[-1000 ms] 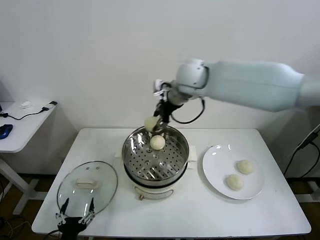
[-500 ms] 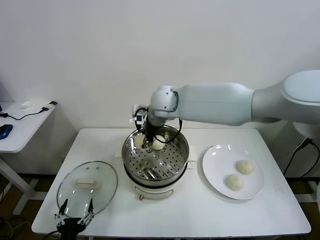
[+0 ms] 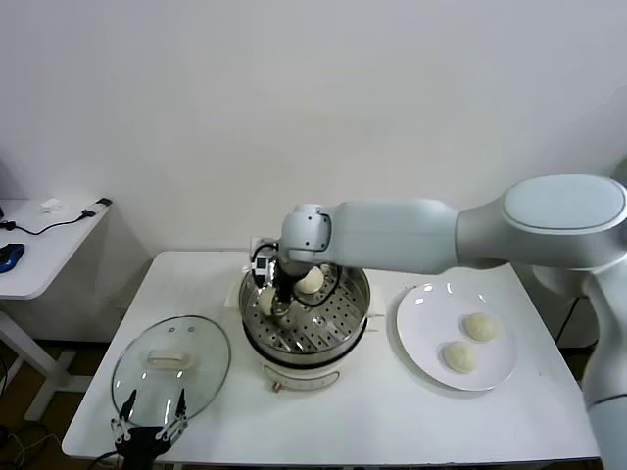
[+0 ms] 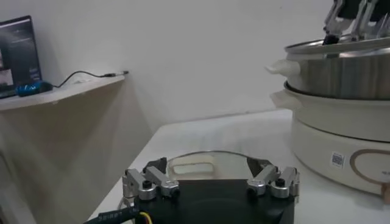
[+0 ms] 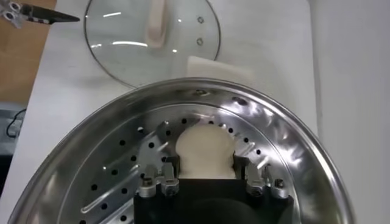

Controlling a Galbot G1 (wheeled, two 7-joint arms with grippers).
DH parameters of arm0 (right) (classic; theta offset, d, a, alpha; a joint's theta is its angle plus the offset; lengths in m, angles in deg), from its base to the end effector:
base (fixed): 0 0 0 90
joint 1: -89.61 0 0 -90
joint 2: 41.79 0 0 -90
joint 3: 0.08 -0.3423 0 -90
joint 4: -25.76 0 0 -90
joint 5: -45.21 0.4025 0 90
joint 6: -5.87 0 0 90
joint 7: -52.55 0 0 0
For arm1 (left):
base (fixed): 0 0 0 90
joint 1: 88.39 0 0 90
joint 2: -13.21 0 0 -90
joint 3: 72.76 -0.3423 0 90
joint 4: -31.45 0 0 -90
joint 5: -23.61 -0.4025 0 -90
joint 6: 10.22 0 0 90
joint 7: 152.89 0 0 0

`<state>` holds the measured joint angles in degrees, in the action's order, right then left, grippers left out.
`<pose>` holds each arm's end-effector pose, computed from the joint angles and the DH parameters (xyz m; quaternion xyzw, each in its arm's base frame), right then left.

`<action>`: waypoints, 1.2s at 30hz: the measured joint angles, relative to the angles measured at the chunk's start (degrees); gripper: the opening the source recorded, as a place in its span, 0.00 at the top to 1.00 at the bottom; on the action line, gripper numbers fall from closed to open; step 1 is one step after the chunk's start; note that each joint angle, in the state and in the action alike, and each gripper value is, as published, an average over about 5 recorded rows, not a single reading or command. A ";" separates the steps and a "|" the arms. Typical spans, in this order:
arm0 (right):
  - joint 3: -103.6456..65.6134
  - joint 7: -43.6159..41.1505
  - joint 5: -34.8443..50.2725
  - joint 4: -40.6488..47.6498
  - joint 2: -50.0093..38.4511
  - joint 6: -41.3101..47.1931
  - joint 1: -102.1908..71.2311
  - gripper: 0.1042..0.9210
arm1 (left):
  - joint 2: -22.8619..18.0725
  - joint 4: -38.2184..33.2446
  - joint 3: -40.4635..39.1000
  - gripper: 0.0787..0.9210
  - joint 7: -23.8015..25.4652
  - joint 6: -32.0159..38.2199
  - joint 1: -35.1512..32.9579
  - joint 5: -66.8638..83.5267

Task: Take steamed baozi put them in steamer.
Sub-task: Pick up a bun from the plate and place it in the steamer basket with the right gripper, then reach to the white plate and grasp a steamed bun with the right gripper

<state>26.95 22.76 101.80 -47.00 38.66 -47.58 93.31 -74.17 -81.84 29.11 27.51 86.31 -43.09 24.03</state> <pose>0.5222 0.2611 -0.1413 0.5308 -0.5956 0.4917 0.3489 0.1309 0.0843 -0.3821 0.0659 -0.9868 -0.0767 0.1264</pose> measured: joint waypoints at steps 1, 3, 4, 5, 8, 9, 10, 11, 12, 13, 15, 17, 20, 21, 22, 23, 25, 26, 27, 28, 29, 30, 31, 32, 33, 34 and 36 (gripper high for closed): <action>-0.08 0.03 -0.13 0.14 0.04 -0.02 -0.27 0.36 | 0.00 0.01 0.02 0.12 0.00 0.00 0.00 -0.01; -0.30 0.02 -0.33 0.30 0.04 -0.15 -0.65 0.30 | -0.01 0.04 0.07 0.12 0.00 0.00 0.00 -0.01; -0.44 -0.07 -0.42 0.33 0.00 -0.28 -0.76 0.27 | -0.01 0.06 0.10 0.12 -0.01 0.00 0.00 -0.02; -0.61 -0.22 -0.52 0.33 -0.08 -0.46 -0.84 0.23 | -0.01 0.07 0.13 0.12 -0.01 0.01 0.00 -0.02; -1.05 -1.22 -1.11 0.27 -0.56 -1.40 -0.69 0.15 | -0.03 0.02 0.16 0.12 -0.01 0.00 0.03 -0.03; -1.13 -1.79 -1.41 0.23 -0.84 -1.90 -0.45 0.14 | -0.05 -0.01 0.16 0.12 -0.01 0.00 0.04 -0.05; -1.14 -2.45 -1.77 0.19 -1.16 -2.50 -0.08 0.13 | -0.08 -0.06 0.15 0.12 -0.01 -0.01 0.05 -0.08; -1.08 -3.25 -2.18 0.12 -1.54 -3.22 0.42 0.12 | -0.12 -0.10 0.14 0.12 -0.01 -0.02 0.06 -0.12; -0.98 -4.17 -2.62 0.06 -2.01 -4.07 1.05 0.12 | -0.16 -0.13 0.12 0.12 0.00 -0.03 0.06 -0.17; -0.85 -5.20 -3.08 -0.02 -2.55 -5.01 1.79 0.12 | -0.20 -0.16 0.10 0.12 0.00 -0.03 0.07 -0.23; -0.62 -7.49 -3.91 -0.24 -3.90 -7.08 3.51 0.12 | -0.25 -0.18 0.06 0.12 0.01 -0.05 0.09 -0.34; -0.46 -9.99 -4.57 -0.48 -5.68 -9.17 5.46 0.12 | -0.29 -0.22 0.02 0.12 0.03 -0.08 0.12 -0.41; 0.09 -13.85 -5.29 -1.08 -9.28 -12.05 8.68 0.12 | -0.32 -0.29 -0.02 0.12 0.06 -0.14 0.17 -0.45; 0.42 -15.06 -5.54 -1.37 -10.66 -12.88 9.79 0.12 | -0.32 -0.30 -0.03 0.12 0.07 -0.17 0.19 -0.45; 0.83 -16.22 -5.83 -1.68 -12.12 -13.67 10.91 0.12 | -0.32 -0.30 -0.04 0.12 0.09 -0.20 0.20 -0.45; 1.33 -17.31 -6.18 -2.04 -13.63 -14.41 12.01 0.12 | -0.32 -0.30 -0.04 0.12 0.11 -0.23 0.22 -0.46; 2.54 -19.27 -7.02 -2.84 -16.77 -15.77 14.08 0.12 | -0.32 -0.30 -0.04 0.12 0.15 -0.28 0.26 -0.46; 3.28 -20.15 -7.53 -3.30 -18.42 -16.41 15.01 0.12 | -0.32 -0.30 -0.02 0.12 0.16 -0.29 0.28 -0.46; 4.08 -20.95 -8.12 -3.81 -20.10 -17.03 15.85 0.12 | -0.31 -0.30 0.00 0.12 0.17 -0.30 0.30 -0.46; 4.94 -21.64 -8.77 -4.34 -21.77 -17.59 16.57 0.12 | -0.31 -0.30 0.04 0.12 0.17 -0.30 0.31 -0.46; 5.88 -22.25 -9.50 -4.91 -23.50 -18.10 17.20 0.12 | -0.31 -0.30 0.08 0.12 0.17 -0.30 0.33 -0.46; 6.86 -22.77 -10.31 -5.51 -25.23 -18.58 17.73 0.12 | -0.32 -0.30 0.14 0.12 0.16 -0.30 0.34 -0.46; 7.90 -23.19 -11.18 -6.15 -26.95 -19.01 18.15 0.12 | -0.33 -0.30 0.20 0.12 0.16 -0.30 0.34 -0.46; 8.94 -23.54 -12.09 -6.80 -28.66 -19.37 18.50 0.12 | -0.36 -0.30 0.25 0.12 0.15 -0.30 0.34 -0.46; 9.94 -23.81 -13.04 -7.45 -30.33 -19.68 18.74 0.12 | -0.41 -0.30 0.32 0.12 0.15 -0.30 0.33 -0.46; 10.87 -24.00 -14.03 -8.07 -31.96 -19.95 18.88 0.12 | -0.46 -0.31 0.39 0.12 0.14 -0.30 0.32 -0.46; 12.42 -24.19 -16.05 -9.09 -35.02 -20.31 18.80 0.12 | -0.58 -0.33 0.52 0.12 0.14 -0.33 0.30 -0.46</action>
<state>39.37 -1.43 85.76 -56.08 3.64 -67.89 112.10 -74.75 -82.17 29.63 27.65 85.98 -42.79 23.58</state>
